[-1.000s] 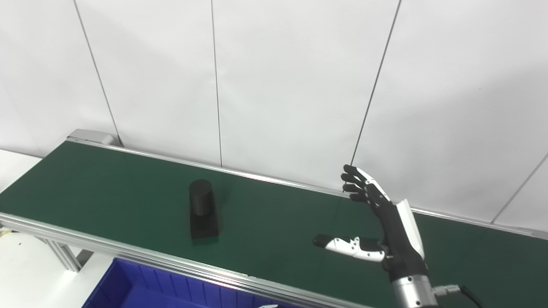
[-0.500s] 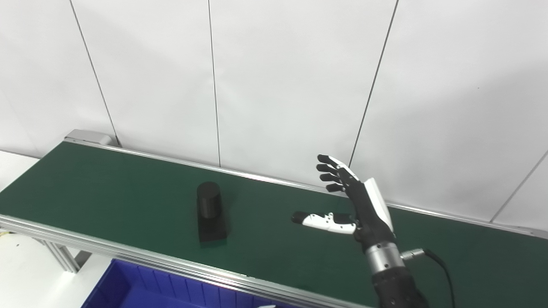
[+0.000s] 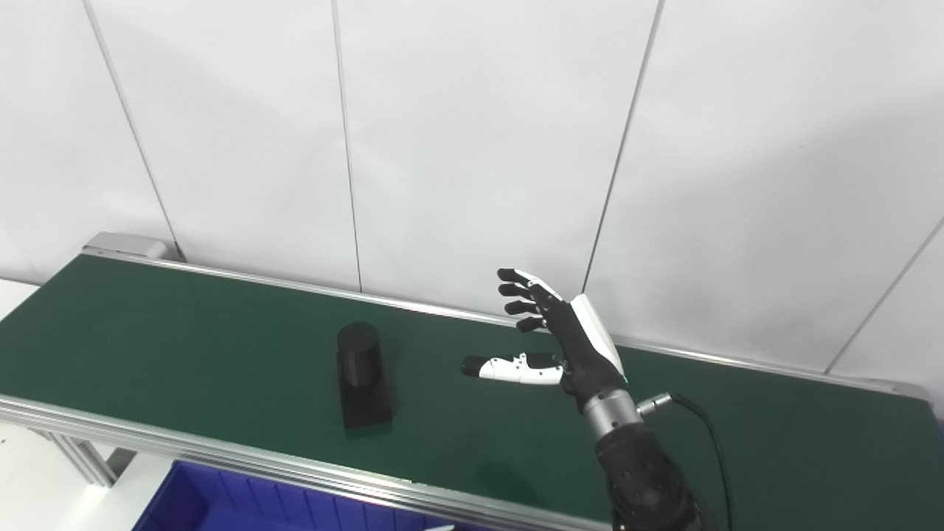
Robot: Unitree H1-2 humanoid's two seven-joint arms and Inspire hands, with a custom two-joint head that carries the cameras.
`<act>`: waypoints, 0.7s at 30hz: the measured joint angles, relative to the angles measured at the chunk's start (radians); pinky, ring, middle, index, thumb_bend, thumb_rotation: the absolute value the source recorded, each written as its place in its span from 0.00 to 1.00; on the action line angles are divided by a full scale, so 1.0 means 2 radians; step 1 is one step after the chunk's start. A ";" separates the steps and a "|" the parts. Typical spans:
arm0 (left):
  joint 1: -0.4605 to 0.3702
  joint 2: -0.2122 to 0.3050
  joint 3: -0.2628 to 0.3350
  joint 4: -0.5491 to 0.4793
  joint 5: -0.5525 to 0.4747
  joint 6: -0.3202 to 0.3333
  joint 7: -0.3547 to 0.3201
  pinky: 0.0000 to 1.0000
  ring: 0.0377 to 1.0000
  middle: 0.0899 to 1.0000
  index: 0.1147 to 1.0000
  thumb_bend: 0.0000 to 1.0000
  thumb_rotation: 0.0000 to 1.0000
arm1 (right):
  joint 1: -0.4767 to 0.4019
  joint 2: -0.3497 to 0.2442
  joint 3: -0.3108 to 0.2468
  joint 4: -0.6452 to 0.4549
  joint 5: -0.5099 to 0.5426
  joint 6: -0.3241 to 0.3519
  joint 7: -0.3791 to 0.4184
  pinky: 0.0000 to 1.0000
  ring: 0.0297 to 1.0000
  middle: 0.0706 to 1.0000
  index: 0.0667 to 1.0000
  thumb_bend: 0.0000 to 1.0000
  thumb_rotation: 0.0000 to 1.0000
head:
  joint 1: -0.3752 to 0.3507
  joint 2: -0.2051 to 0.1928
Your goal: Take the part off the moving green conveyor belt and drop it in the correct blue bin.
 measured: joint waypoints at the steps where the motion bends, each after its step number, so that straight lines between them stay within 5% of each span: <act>1: 0.004 0.001 0.003 -0.004 0.000 0.000 -0.002 0.75 0.85 0.87 0.84 0.95 0.26 | -0.002 0.001 0.000 0.006 0.002 0.000 0.000 0.69 0.76 0.81 0.85 0.88 0.36 | 0.000 0.001; 10: 0.015 -0.014 -0.001 -0.005 -0.002 0.000 0.007 0.72 0.80 0.82 0.81 0.94 0.22 | -0.034 0.007 0.001 0.083 0.014 0.000 0.000 0.71 0.78 0.82 0.84 0.89 0.34 | 0.008 0.001; 21: 0.002 0.000 -0.048 0.007 0.037 0.000 0.081 0.60 0.69 0.73 0.75 0.95 0.26 | -0.067 0.011 0.010 0.182 0.019 -0.002 -0.013 0.66 0.74 0.80 0.84 0.88 0.35 | 0.017 0.003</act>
